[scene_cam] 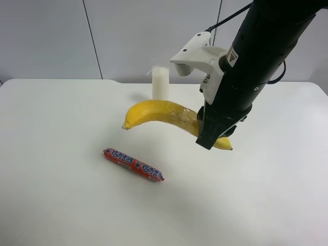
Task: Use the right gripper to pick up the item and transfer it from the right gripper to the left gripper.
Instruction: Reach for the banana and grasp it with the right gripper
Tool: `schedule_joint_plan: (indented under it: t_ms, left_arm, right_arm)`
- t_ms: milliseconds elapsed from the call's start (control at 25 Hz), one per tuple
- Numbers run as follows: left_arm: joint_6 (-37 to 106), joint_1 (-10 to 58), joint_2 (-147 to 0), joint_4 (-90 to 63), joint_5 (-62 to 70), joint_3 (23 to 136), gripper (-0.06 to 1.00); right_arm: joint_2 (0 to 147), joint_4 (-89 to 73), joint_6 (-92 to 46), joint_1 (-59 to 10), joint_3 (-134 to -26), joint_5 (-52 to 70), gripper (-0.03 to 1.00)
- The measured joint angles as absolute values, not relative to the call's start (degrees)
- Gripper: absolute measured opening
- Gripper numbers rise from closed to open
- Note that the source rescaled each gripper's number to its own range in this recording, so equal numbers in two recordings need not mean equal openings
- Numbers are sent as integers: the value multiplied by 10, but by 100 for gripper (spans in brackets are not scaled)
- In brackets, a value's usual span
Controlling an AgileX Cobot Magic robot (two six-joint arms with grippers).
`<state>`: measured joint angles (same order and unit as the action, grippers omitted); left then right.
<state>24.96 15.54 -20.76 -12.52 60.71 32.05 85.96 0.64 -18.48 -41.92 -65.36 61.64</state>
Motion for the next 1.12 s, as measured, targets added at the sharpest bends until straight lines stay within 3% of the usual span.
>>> schedule_joint_plan:
  t_ms: [560,1120]
  left_arm:
    - [236,388,-429,7,594,424,100]
    - [218,476,-637,29,519,540,100]
  right_arm:
    - [860,-19,-189,-420,-654,616,0]
    - [860,-28,-189,-420,-654,612,0]
